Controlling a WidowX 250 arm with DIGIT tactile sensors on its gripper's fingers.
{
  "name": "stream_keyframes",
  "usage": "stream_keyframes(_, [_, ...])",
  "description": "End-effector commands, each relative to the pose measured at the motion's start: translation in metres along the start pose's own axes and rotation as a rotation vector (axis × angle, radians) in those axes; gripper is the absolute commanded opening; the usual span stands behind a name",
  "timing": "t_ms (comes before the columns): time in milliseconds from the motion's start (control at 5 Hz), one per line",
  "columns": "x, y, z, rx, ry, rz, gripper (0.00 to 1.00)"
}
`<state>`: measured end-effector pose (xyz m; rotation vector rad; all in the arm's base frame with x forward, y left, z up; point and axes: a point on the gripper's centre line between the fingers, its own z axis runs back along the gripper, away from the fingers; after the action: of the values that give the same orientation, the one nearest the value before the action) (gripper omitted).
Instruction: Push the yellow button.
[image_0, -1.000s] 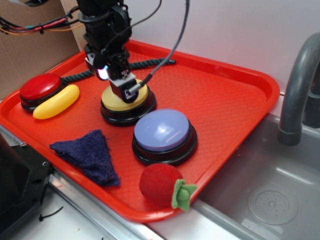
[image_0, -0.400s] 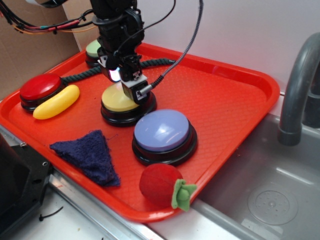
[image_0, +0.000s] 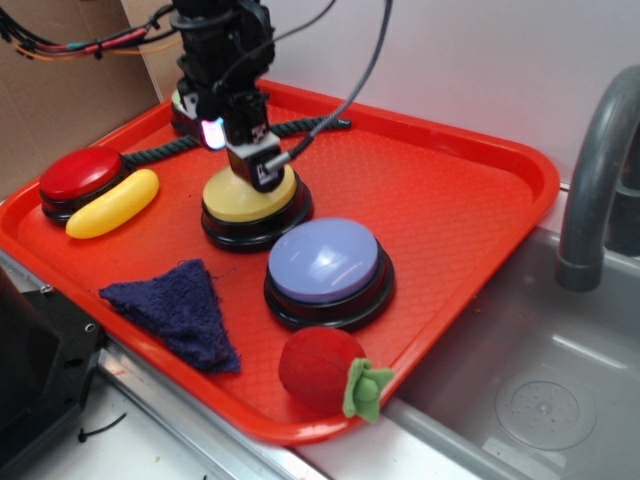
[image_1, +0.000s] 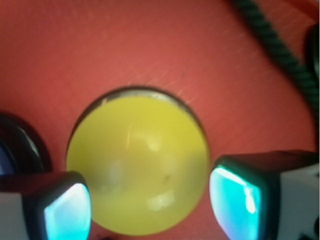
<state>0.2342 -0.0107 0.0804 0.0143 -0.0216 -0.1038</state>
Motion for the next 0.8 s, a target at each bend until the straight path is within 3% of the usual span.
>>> stream_keyframes(0, [0.015,0.005,0.037,0.016,-0.106,0.025,1.0])
stream_keyframes(600, [0.008,0.003,0.071,-0.022,-0.149,0.022,1.0])
